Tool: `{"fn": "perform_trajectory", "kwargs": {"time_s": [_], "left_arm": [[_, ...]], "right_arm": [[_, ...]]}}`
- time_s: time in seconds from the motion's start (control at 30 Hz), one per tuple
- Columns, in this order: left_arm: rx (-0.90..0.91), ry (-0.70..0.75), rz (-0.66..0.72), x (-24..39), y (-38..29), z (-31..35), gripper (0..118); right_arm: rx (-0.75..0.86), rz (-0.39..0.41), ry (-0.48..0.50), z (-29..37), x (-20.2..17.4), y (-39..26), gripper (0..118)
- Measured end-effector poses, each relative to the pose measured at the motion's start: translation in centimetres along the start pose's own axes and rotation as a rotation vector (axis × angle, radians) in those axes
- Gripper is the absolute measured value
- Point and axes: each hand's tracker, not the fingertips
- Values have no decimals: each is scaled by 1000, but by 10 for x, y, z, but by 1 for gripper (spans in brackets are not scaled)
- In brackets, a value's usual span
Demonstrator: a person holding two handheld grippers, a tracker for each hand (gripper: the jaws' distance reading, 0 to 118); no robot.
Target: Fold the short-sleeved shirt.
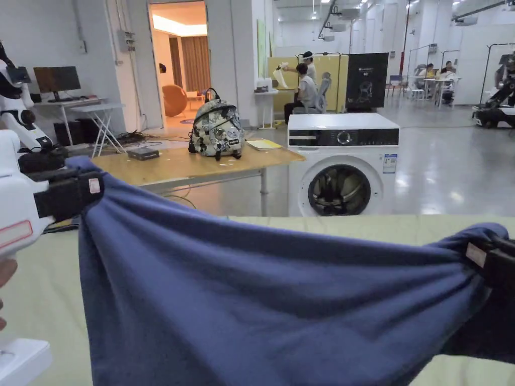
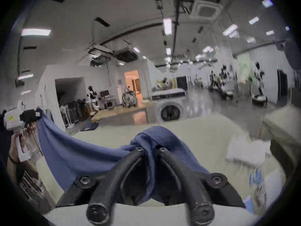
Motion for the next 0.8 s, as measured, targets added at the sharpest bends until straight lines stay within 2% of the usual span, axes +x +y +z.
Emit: {"fn": "perform_trajectory", "kwargs": {"time_s": [0.1,0.17,0.27,0.43,0.63,0.77,0.8], "left_arm": [[60,22,17,-6,35,-7,0],[83,44,9,-9,56,-20,0],[84,93,-15,-9,84,-45,0],[63,144,-43,-20,106,-92,0],[21,153,-17,-23,84,-127,0],[-65,142,-30,-29,29,-153,0],[-124,137,13,-32,9,-159,0]], "right_arm": [[51,25,30,-26,-13,57,7],[71,67,2,-46,-23,94,7],[78,74,-9,-77,-32,139,7],[66,98,-53,-125,-43,178,7],[28,77,-72,-173,-36,160,7],[-86,76,-74,-200,-24,109,7],[-111,74,-81,-208,-19,92,7]]}}
